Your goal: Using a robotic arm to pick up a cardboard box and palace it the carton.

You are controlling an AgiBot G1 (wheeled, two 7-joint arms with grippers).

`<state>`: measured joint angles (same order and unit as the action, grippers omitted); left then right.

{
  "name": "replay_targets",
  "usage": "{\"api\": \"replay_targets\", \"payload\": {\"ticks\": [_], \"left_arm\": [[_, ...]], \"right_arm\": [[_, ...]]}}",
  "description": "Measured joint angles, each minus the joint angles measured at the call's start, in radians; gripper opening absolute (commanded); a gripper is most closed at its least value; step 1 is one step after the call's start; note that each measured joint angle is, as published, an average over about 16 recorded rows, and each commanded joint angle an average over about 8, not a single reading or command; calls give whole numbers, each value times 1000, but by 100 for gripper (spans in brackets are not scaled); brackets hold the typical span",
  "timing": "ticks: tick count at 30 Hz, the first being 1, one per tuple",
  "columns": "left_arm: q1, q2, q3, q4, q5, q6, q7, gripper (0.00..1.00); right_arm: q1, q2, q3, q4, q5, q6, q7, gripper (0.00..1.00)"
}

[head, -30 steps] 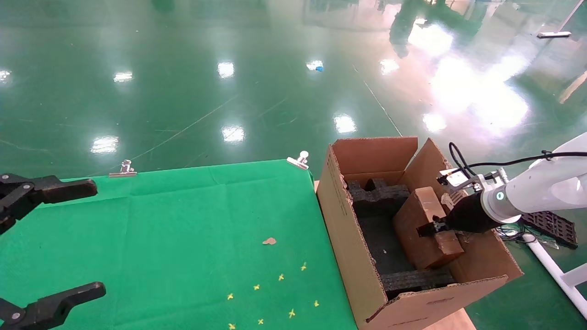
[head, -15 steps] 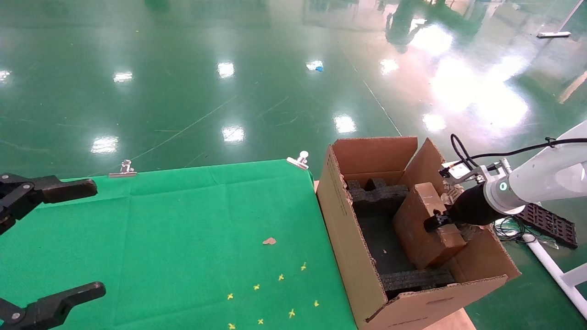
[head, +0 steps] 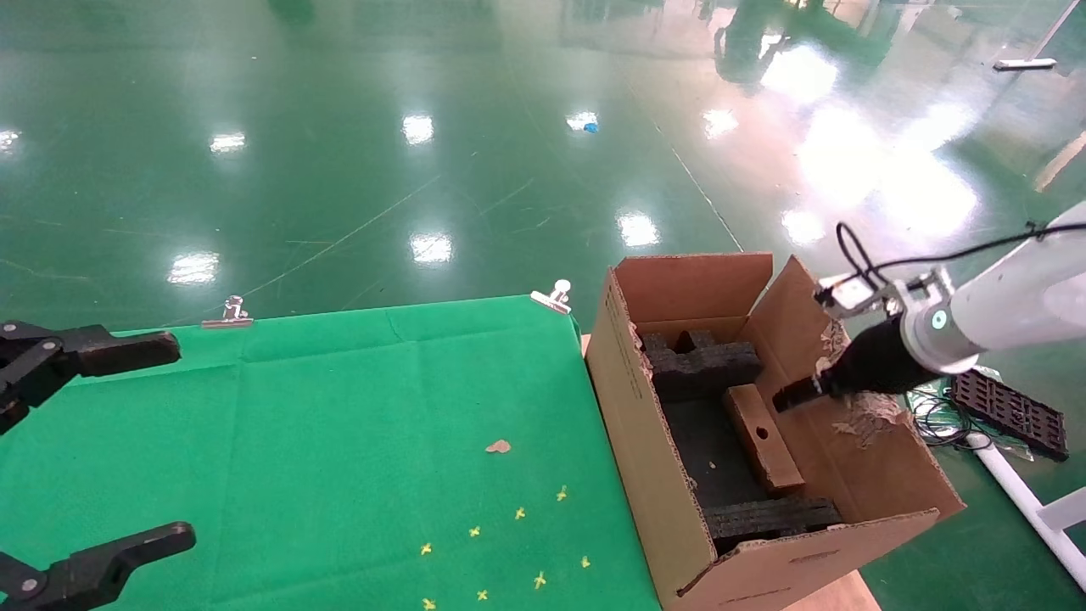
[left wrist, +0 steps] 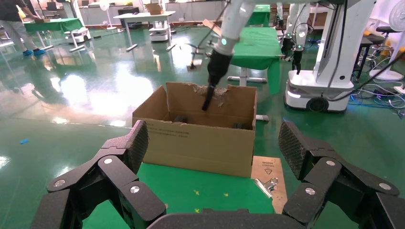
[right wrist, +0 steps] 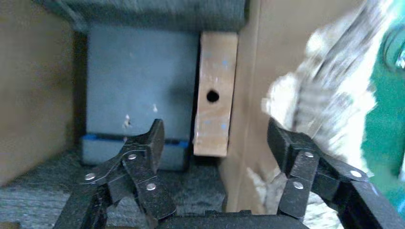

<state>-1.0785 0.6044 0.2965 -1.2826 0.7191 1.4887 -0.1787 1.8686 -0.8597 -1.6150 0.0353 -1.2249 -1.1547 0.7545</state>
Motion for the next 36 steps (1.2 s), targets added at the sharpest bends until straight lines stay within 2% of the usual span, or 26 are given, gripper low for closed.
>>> {"api": "replay_targets", "payload": {"ticks": [11, 19, 27, 36], "left_arm": [[0, 0, 1, 0, 0, 0, 0, 100], [0, 0, 1, 0, -1, 0, 1, 100], [0, -1, 1, 0, -1, -1, 1, 100], [0, -1, 2, 1, -1, -1, 1, 100]], "right_arm": [[217, 28, 22, 47, 24, -55, -98, 100], [298, 60, 45, 92, 51, -68, -166, 100], [287, 80, 86, 148, 76, -67, -204, 100], [176, 99, 219, 270, 122, -92, -245, 100]]}}
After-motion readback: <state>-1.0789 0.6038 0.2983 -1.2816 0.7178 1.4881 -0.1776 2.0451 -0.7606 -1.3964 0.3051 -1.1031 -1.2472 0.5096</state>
